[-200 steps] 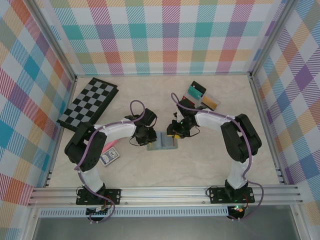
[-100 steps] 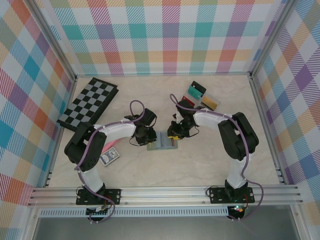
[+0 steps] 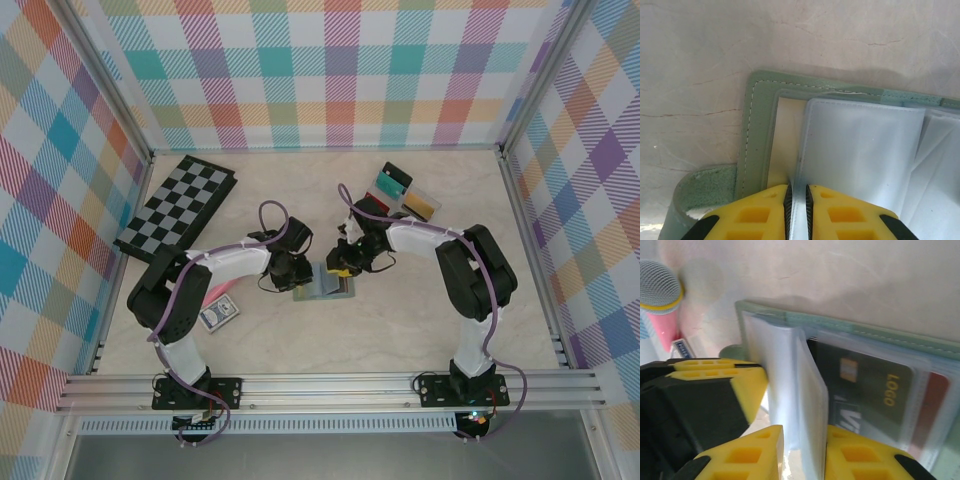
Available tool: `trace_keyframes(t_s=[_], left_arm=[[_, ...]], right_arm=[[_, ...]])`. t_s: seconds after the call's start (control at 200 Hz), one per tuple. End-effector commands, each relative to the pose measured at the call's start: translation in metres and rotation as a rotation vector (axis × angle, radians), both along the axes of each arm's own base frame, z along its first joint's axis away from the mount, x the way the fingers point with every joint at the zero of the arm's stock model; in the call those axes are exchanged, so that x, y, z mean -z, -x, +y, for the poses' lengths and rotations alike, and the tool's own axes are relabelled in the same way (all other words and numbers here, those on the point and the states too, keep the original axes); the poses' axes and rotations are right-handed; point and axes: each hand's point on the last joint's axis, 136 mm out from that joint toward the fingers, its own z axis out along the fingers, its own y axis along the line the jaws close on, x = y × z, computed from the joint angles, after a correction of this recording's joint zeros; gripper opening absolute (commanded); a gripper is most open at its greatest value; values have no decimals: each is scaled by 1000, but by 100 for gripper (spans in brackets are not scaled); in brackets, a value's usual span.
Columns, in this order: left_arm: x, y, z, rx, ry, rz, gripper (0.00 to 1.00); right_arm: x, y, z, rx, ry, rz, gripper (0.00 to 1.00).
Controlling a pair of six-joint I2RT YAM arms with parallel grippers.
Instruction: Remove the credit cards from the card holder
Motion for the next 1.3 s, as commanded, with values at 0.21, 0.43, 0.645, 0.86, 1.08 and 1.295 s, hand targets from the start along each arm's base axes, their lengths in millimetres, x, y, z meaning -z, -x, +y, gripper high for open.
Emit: trace_keyframes(t_s=[0.21, 0.43, 0.645, 0.86, 1.08, 1.295], left_arm=[[-12, 5, 26, -6, -78, -9, 21], [-9, 7, 27, -6, -80, 0, 21], [-10, 6, 29, -8, -84, -2, 21], [-20, 5, 41, -31, -124, -30, 20], [-46, 5, 57, -81, -148, -105, 19], [-67, -3, 37, -36, -28, -171, 20]], right_arm=[[-30, 6, 21, -38, -170, 5, 29], [-35, 9, 28, -59, -230, 15, 37], [-31, 12, 35, -73, -270, 45, 38], [-19, 10, 39, -65, -261, 76, 38], [-5, 4, 46, -32, -245, 103, 37], [-15, 0, 41, -28, -214, 36, 50]])
